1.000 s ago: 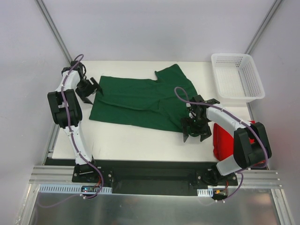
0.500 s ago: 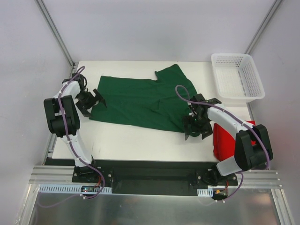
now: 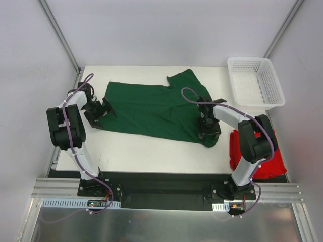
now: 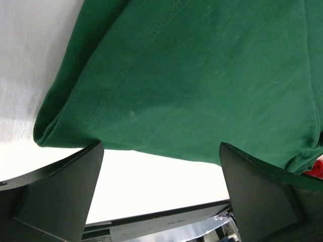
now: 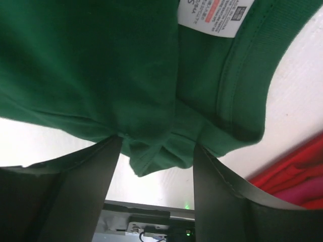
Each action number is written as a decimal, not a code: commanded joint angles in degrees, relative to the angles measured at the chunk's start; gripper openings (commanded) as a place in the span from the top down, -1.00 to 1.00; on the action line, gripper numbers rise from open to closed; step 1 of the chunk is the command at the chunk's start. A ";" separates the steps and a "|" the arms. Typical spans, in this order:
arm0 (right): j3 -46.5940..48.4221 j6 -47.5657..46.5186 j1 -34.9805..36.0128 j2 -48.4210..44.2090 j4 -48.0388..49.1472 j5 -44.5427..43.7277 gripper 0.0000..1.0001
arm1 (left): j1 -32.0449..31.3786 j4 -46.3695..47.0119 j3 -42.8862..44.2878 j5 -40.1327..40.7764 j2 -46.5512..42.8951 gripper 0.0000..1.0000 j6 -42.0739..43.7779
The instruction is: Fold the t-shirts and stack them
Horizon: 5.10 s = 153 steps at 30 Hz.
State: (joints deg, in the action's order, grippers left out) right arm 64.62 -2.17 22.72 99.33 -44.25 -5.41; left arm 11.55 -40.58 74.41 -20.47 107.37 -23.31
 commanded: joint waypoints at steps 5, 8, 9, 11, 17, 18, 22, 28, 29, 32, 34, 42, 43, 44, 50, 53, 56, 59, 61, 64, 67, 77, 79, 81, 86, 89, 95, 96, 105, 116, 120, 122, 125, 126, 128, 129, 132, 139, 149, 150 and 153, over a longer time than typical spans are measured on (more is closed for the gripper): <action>3.14 -0.99 -0.13 1.22 -2.76 1.36 -0.25 | -0.56 -0.82 1.26 3.15 1.70 -0.99 -0.94; 3.58 -1.08 -0.04 1.75 -3.91 1.63 -0.27 | -0.57 -1.26 1.61 3.76 2.23 -0.99 -0.60; 3.67 -1.16 -0.04 1.92 -4.09 1.54 -0.28 | -0.48 -1.43 1.79 4.12 2.40 -0.99 -0.42; 4.02 -1.34 0.04 2.36 -5.31 2.07 -0.28 | -0.48 -1.87 2.23 4.99 2.49 -0.99 0.37; 3.32 -1.34 0.13 1.13 -7.78 4.52 -0.28 | -0.13 -4.16 3.90 9.31 3.72 -0.99 1.43; 3.15 -1.34 0.31 0.96 -7.96 4.88 -0.28 | -0.04 -4.25 3.99 9.57 4.07 -0.99 1.43; 1.92 -1.34 0.75 -0.54 -8.31 4.10 0.26 | 0.40 -4.86 4.60 10.62 4.95 -0.99 1.78; 3.58 -1.87 0.83 -1.07 -11.47 0.49 0.91 | 0.93 -5.30 5.22 11.07 5.66 -0.99 2.30; 4.28 -2.04 0.75 -1.15 -12.00 0.14 0.97 | 1.10 -5.21 5.22 11.15 5.74 -0.99 2.39; 5.95 -2.31 0.75 -1.68 -14.10 -2.06 0.97 | 1.54 -5.39 5.48 11.15 5.83 -0.99 2.57; 7.18 -2.75 0.83 -1.77 -16.38 -3.89 0.97 | 1.72 -5.48 5.57 11.15 5.74 -0.99 2.74; 11.49 -4.77 0.40 -1.16 -19.82 -9.00 0.97 | 2.25 -5.92 5.48 11.59 5.57 -0.98 2.83; 11.58 -4.94 0.05 -0.63 -19.82 -9.44 0.97 | 2.33 -6.09 5.48 11.68 5.57 -0.98 2.92; 11.58 -5.29 0.04 0.33 -19.91 -9.53 0.97 | 2.42 -6.27 5.48 11.68 5.31 -0.99 2.92; 11.06 -5.21 -0.31 1.13 -20.09 -10.67 0.36 | 3.39 -6.62 4.95 11.68 4.07 -0.99 2.92; 10.53 -4.68 -0.40 0.87 -20.26 -11.38 0.16 | 3.74 -6.71 4.52 11.42 3.55 -0.99 3.01; 8.61 -4.16 -0.66 -0.01 -18.52 -8.59 0.18 | 4.27 -6.71 4.25 11.24 3.28 -0.98 3.10; 5.71 -3.72 -0.92 -0.97 -15.35 -3.92 0.25 | 4.27 -6.71 4.25 10.98 3.19 -0.99 2.92; 4.03 -3.28 -1.36 -1.94 -13.94 1.70 0.26 | 4.18 -6.71 4.25 10.98 3.19 -0.99 3.01; 0.17 -2.05 -1.54 -4.84 -11.22 8.38 0.27 | 4.27 -6.80 4.08 11.06 3.19 -0.99 3.01; -3.97 -0.99 -1.54 -9.66 -8.23 12.26 0.17 | 4.27 -6.80 3.99 10.98 3.37 -0.99 3.10; -13.20 -0.81 -1.54 -16.97 1.08 10.33 -0.12 | 4.27 -6.88 4.43 10.36 4.16 -0.99 3.18; -14.86 -0.81 -1.54 -16.89 2.32 10.24 -0.12 | 4.27 -6.88 4.34 10.45 4.25 -0.98 3.18; -15.75 -0.81 -1.45 -16.80 4.34 9.98 -0.12 | 4.18 -6.88 4.25 10.54 4.34 -0.99 3.27; -17.77 -1.16 -1.01 -17.15 7.86 7.97 0.16 | 4.27 -6.88 4.07 10.63 4.51 -0.99 3.27; -17.51 -1.43 -0.92 -16.63 8.13 7.61 0.36 | 4.27 -6.88 4.16 10.80 4.60 -0.99 3.27; -15.32 -2.04 -0.66 -16.27 5.41 5.86 0.96 | 4.36 -6.88 4.43 10.71 4.51 -0.98 3.27; -14.01 -2.22 -0.75 -16.45 4.44 5.76 0.97 | 4.27 -6.88 4.43 10.71 4.51 -0.98 3.27; -7.93 -2.66 -0.66 -16.19 -5.40 -1.62 0.97 | 4.27 -6.97 4.69 10.98 4.78 -0.99 3.45; -7.14 -2.57 -0.75 -10.03 -8.92 -2.77 0.94 | 5.15 -6.97 4.16 10.63 3.81 -0.98 3.54; -5.13 -1.87 -0.66 -9.06 -11.47 -4.86 0.30 | 5.50 -7.06 4.25 10.19 3.63 -0.99 3.54; -4.24 -0.91 -0.66 -11.95 -12.52 -8.38 0.10 | 5.41 -7.06 4.34 10.01 3.63 -0.99 3.54; -1.26 -0.46 -0.75 -15.29 -11.83 -9.62 -0.27 | 5.41 -6.97 4.34 9.75 3.63 -0.99 3.45; -0.12 -0.55 -0.75 -15.48 -10.52 -8.84 -0.42 | 5.41 -7.06 4.34 9.49 3.46 -0.99 3.45; 2.95 -0.46 -0.75 -14.26 -8.84 -6.72 -0.46 | 5.32 -6.97 4.25 9.13 3.20 -0.99 3.18; 3.92 -0.72 -0.66 -13.47 -7.27 -5.94 -0.47 | 5.32 -7.06 4.34 8.87 3.11 -0.99 3.10; 9.46 -1.25 -0.75 -8.21 -5.24 -3.56 -0.36 | 5.41 -7.06 4.08 7.64 1.88 -0.99 2.66; 19.84 -2.66 -0.40 4.01 -1.99 2.14 0.07 | 4.62 -5.48 2.49 3.43 -4.79 -0.99 0.29; 33.45 -3.71 1.62 15.18 0.22 11.55 0.09 | 0.84 0.23 -7.42 -2.29 -21.14 -0.99 -3.32; 34.86 -3.97 2.06 15.80 -0.31 12.00 0.09 | 0.58 1.37 -8.66 -2.64 -22.37 -0.99 -3.76; 39.26 -4.33 3.91 19.05 -1.27 12.09 0.09 | 0.23 2.17 -12.88 -3.00 -26.50 -0.99 -3.85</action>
State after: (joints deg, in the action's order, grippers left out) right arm 98.13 -5.15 24.14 116.25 -45.58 2.96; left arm 12.23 -40.10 66.19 -21.15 85.38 -25.54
